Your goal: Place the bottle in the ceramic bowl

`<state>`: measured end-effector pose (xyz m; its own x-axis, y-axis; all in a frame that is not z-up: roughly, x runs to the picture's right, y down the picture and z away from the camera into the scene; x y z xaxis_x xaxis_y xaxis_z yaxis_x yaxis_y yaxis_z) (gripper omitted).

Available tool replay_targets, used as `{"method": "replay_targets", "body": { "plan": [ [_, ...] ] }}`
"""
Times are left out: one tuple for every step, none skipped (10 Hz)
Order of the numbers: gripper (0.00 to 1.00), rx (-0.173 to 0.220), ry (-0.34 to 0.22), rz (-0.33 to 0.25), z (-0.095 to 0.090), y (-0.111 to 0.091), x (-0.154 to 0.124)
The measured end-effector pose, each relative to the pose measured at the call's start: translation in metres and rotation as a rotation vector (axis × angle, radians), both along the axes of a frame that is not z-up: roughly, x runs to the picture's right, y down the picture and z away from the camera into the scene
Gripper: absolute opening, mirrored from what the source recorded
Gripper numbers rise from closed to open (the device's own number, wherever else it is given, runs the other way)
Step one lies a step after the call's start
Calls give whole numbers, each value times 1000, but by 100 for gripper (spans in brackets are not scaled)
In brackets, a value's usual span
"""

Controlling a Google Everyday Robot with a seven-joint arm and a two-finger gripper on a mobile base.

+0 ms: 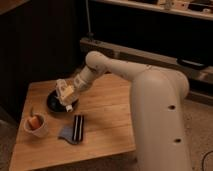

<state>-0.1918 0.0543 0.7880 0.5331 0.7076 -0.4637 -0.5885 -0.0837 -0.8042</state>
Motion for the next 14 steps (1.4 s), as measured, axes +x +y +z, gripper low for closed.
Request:
{"method": "replay_targets", "body": {
  "plan": [
    [0, -22, 16, -3, 7, 4, -1],
    [4, -48, 49, -1, 14, 4, -1],
    [13, -71, 83, 3, 17, 2, -2],
    [25, -102, 126, 1, 20, 2, -4],
    [35, -132, 162, 7, 22, 2, -6],
    [43, -168, 200, 25, 26, 4, -3],
    [55, -202, 225, 48, 29, 4, 1],
    [68, -212, 219, 47, 30, 7, -1],
    [75, -213, 209, 46, 30, 8, -2],
    [80, -210, 202, 47, 30, 9, 1],
    [80, -206, 198, 43, 31, 10, 2],
    [80, -200, 194, 38, 29, 10, 0],
    [80, -200, 191, 36, 29, 11, -2],
    [80, -200, 192, 38, 29, 11, -1]
  ]
}}
